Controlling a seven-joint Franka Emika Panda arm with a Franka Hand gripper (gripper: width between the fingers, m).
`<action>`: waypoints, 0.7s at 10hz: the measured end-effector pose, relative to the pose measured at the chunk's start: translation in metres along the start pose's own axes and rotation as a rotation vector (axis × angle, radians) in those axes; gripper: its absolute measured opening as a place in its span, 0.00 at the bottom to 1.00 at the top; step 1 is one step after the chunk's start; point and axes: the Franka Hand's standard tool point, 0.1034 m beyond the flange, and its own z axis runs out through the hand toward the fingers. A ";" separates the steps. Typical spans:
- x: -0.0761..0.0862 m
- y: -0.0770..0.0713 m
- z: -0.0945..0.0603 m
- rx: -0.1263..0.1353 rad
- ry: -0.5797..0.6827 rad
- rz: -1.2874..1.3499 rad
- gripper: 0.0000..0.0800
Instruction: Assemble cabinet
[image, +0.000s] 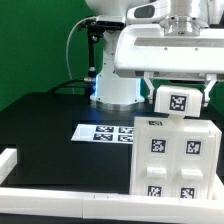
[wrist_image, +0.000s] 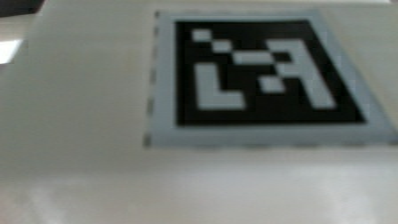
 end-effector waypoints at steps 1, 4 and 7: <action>0.000 0.005 0.002 -0.006 -0.001 0.003 0.69; -0.002 0.015 0.005 -0.021 0.036 0.017 0.69; -0.002 0.012 0.005 -0.022 0.056 0.013 0.69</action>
Offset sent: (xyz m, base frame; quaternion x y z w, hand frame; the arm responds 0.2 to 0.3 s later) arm -0.0080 0.0069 -0.0200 0.0364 0.0141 0.0667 0.9970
